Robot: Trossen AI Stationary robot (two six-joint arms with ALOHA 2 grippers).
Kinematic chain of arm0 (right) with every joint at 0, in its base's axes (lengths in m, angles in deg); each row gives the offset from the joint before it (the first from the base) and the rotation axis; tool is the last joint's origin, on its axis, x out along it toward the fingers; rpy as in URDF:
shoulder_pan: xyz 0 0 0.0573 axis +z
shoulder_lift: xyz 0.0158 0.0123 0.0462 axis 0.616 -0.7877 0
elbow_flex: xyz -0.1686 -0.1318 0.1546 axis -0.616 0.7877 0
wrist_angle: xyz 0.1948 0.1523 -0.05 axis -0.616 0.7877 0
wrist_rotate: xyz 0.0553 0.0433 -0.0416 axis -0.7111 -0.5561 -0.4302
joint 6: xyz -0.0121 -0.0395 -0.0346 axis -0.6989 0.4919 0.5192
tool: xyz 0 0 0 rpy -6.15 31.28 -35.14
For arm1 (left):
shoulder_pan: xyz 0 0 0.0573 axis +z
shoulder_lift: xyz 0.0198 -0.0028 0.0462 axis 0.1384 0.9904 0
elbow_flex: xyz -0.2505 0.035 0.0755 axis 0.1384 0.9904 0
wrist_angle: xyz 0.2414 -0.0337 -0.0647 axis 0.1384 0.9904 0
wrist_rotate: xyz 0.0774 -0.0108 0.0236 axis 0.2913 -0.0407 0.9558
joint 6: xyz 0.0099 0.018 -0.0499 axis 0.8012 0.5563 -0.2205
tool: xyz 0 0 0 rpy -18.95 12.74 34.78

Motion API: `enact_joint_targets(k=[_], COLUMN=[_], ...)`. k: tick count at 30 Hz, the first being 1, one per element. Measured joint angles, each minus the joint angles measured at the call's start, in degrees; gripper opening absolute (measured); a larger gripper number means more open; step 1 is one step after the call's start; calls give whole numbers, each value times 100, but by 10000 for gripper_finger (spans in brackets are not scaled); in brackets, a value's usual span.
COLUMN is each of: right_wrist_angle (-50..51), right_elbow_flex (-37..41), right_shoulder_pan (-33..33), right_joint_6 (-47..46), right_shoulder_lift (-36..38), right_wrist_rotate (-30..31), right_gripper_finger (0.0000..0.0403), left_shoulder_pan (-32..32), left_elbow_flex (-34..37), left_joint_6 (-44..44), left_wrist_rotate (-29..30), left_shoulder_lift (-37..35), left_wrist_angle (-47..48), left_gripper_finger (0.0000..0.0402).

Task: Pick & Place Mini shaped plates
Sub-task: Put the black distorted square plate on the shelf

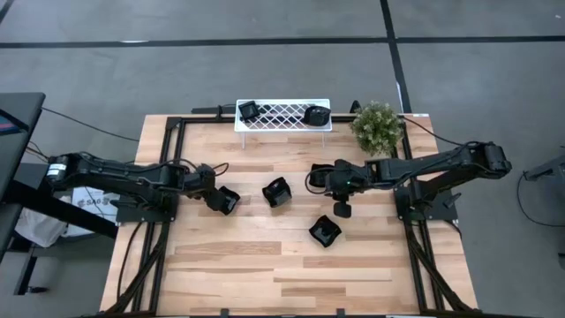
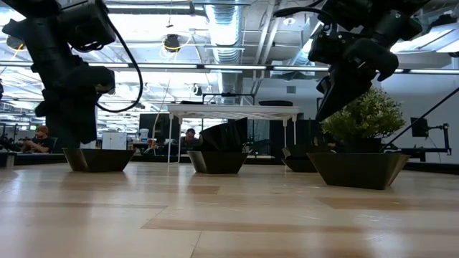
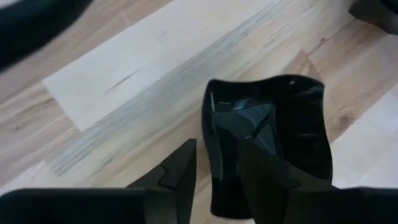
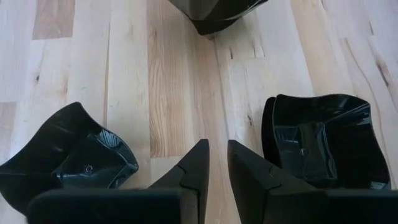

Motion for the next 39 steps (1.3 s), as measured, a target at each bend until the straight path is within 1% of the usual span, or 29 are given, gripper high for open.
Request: enact_joint_targets(k=[6,11,22,29,31,33,36,39], right_wrist_angle=[-17,-15,-12,-15,-16,-13,-15,-15], right_elbow_flex=[-4,-4,-4,-4,-4,-4,-4,-4], right_shoulder_pan=[-1,-1,-1,-1,-1,-1,-1,-1], right_joint_6=[0,0,19,18,17,17,17,17], right_shoulder_lift=[2,2,2,2,2,2,2,2], right_wrist_rotate=[0,0,-2,-2,-2,-2,-2,-2], right_gripper_finger=[53,53,53,53,53,53,53,53], left_shoulder_pan=[217,338,337,337,337,337,337,337], left_elbow_flex=[7,8,11,11,11,11,11,11], left_joint_6=[216,355,383,383,383,383,385,544], left_wrist_rotate=[-4,-62,-432,-434,-433,-434,-450,-607], left_shoulder_lift=[120,426,987,925,867,812,785,791], left_wrist_angle=[-71,-147,-377,-449,-467,-457,-454,-456], left_gripper_finger=[144,156,159,158,150,135,101,65])
